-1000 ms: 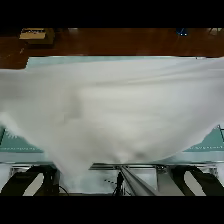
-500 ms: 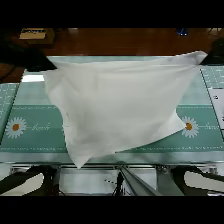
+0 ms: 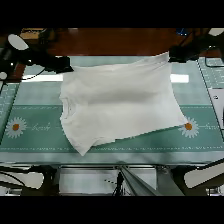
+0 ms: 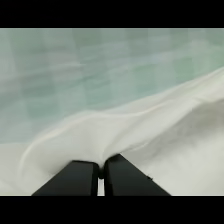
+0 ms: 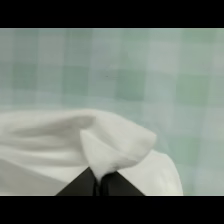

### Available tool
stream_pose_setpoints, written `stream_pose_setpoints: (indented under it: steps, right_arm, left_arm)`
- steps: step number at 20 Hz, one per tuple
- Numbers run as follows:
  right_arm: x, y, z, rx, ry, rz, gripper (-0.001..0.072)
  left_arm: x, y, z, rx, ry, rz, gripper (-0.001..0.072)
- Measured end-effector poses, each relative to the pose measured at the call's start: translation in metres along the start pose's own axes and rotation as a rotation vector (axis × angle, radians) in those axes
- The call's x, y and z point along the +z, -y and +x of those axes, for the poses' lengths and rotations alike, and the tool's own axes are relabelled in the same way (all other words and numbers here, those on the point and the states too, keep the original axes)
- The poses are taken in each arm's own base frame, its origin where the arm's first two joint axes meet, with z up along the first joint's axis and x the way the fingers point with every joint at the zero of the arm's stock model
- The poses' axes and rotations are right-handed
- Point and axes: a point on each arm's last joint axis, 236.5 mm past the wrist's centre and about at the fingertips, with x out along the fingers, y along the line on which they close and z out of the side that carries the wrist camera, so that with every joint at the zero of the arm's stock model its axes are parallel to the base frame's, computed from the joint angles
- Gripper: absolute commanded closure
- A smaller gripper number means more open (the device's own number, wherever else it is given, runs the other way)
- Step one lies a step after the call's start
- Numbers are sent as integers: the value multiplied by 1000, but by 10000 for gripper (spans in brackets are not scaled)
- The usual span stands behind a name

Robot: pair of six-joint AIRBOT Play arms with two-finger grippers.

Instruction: Fold the shirts.

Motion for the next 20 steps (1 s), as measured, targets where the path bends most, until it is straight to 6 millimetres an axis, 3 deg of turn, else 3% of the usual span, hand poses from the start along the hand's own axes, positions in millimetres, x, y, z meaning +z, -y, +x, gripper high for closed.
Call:
stream_pose_setpoints:
  steps: [1,2,5,7,9,11,14,17,19,20]
  right_arm:
    - [-4,1,9,-1,-22,5,371]
    - [-7,2,12,-4,-39,-6,286]
    - [-19,13,-8,-23,-90,-90,268]
    - [-24,40,-38,-85,-97,-95,268]
    - [-33,72,-70,-134,-102,-47,268]
    - [-54,107,-95,-170,-128,39,268]
    - [-92,140,-116,-149,-156,181,268]
    - [-125,156,-122,-117,-145,293,268]
    - [-142,157,-121,-83,-133,341,268]
    - [-148,157,-120,-70,-127,358,268]
  left_arm:
    - [-6,-3,5,-3,-29,-8,102]
    - [-13,-9,6,6,-62,-7,102]
    - [-29,-41,-18,93,-143,-16,102]
    - [-34,-61,-52,143,-144,-86,102]
    - [-54,-76,-83,171,-168,-155,102]
    - [-93,-85,-100,176,-230,-232,102]
    - [-181,-83,-99,133,-379,-358,99]
    - [-261,-56,-80,11,-510,-452,87]
    - [-303,-36,-67,-61,-584,-496,-11]
    - [-319,-29,-61,-86,-611,-508,-13]
